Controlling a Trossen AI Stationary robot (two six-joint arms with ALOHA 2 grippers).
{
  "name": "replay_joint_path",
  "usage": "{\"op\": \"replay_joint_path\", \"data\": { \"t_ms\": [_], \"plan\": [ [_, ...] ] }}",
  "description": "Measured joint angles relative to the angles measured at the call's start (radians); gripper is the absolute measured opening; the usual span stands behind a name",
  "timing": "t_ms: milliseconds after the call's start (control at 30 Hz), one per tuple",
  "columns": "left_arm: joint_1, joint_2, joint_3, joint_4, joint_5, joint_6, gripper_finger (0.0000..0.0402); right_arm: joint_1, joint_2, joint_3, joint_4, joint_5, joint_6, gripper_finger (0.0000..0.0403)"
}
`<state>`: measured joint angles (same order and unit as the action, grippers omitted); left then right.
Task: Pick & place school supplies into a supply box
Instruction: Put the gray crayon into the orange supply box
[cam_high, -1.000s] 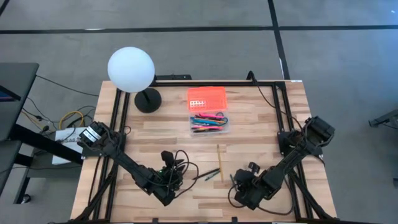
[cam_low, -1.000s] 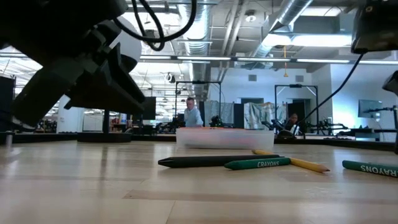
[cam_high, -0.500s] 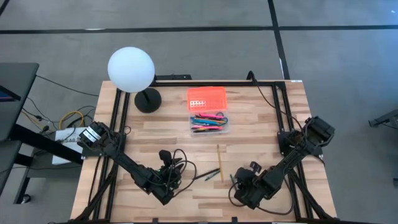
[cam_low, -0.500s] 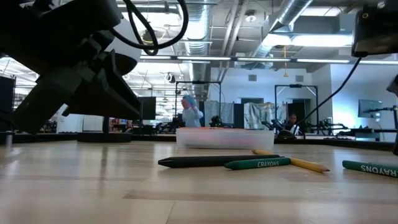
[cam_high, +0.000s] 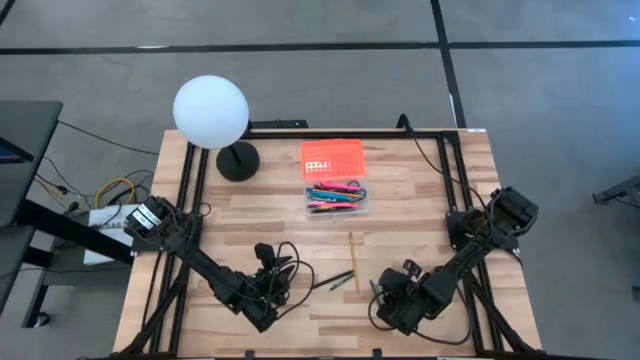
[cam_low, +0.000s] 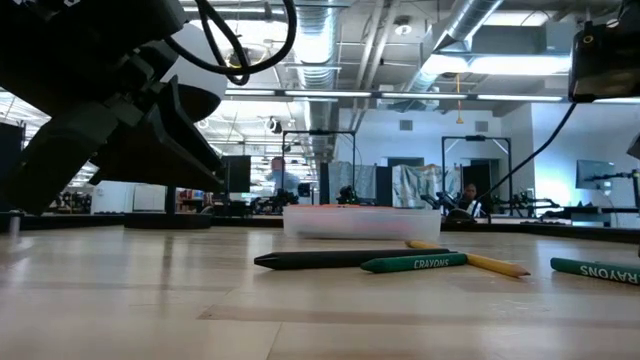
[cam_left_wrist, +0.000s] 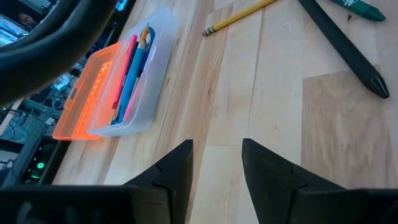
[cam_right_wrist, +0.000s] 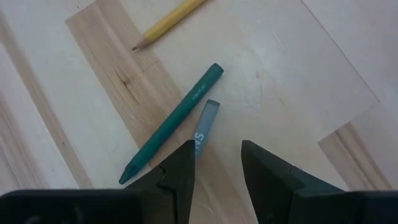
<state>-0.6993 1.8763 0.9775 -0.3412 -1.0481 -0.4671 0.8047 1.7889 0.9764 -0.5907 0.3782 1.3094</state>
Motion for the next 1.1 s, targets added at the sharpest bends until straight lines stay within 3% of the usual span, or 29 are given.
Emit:
{"op": "replay_joint_path", "data": {
  "t_ms": [1100],
  "plan": [
    [0.001, 0.000, 0.000, -0.010, 0.001, -0.025, 0.0132, 0.041, -0.001, 0.049, -0.025, 0.048, 0.012, 0.0122]
  ]
}}
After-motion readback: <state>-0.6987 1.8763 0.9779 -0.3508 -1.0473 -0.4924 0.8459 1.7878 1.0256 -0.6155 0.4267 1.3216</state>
